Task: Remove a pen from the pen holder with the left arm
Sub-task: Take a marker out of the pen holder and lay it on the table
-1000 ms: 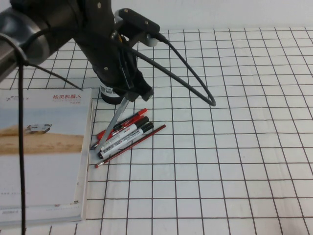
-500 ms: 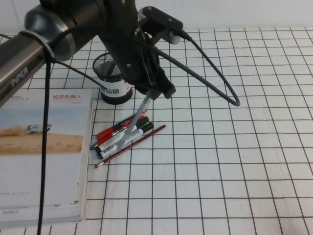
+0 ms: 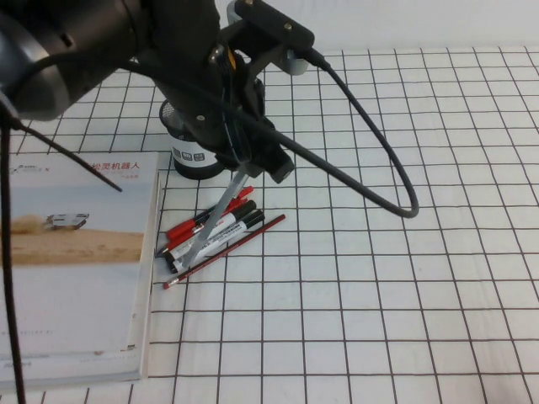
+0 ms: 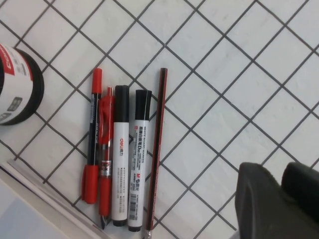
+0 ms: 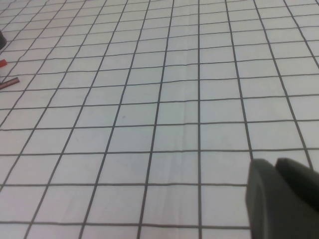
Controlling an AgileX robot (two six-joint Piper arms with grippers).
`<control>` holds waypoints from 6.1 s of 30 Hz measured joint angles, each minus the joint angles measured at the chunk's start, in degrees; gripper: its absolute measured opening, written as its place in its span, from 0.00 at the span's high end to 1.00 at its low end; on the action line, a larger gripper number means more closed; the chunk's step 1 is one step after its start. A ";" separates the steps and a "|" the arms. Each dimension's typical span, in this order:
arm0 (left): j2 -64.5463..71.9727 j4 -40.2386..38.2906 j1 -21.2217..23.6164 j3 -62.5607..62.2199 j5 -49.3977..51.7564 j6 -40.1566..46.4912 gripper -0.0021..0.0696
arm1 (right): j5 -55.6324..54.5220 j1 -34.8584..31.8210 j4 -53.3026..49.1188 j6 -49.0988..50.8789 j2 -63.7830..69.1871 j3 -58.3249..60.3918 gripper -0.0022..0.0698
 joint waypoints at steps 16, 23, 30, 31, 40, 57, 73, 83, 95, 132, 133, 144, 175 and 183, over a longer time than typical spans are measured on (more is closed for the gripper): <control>4.88 -0.48 -0.24 0.85 0.01 -0.10 0.90 | 0.00 0.00 0.00 0.00 0.00 0.00 0.99; 7.55 0.41 -0.57 0.85 -0.08 -0.32 0.90 | 0.00 0.00 0.00 0.00 0.00 0.00 0.99; 11.10 0.39 -0.57 0.85 -0.46 1.35 0.90 | 0.00 0.00 0.00 0.00 0.00 0.00 0.99; 11.37 0.39 -0.57 0.85 -0.46 1.60 0.90 | 0.00 0.00 0.00 0.00 0.00 0.00 0.99; 14.47 0.80 -0.57 0.85 -0.54 1.84 0.90 | 0.00 0.00 0.00 0.00 0.00 0.00 0.99; 16.94 2.26 -0.57 0.85 -8.37 2.05 0.90 | 0.00 0.00 0.00 0.00 0.00 0.00 0.99; 18.94 0.53 -0.57 0.85 -13.41 3.24 0.89 | 0.00 0.00 0.00 0.00 0.00 0.00 0.99; 18.94 -0.36 -0.57 0.85 -15.81 5.74 0.60 | 0.00 0.00 0.00 0.00 0.00 0.00 0.99; 17.93 -0.15 -0.57 -0.06 -13.89 5.74 0.86 | 0.00 0.00 0.00 0.00 0.00 0.00 0.99; -54.49 1.92 -0.57 74.65 -63.50 -8.35 0.97 | 0.00 0.00 0.00 0.00 0.00 0.00 0.99; -54.53 2.54 -0.57 75.41 -63.39 -8.24 0.97 | 0.00 0.00 0.00 0.00 0.00 0.00 0.99; -54.53 3.46 -0.57 76.82 -62.78 -9.99 0.97 | 0.00 0.00 0.00 0.00 0.00 0.00 0.99; -100.43 0.03 32.76 99.40 -67.18 -8.86 0.97 | 0.00 0.00 0.00 0.00 0.00 0.00 0.99; -101.26 -2.48 35.29 102.09 -63.78 -11.86 0.97 | 0.00 0.00 0.00 0.00 0.00 0.00 0.99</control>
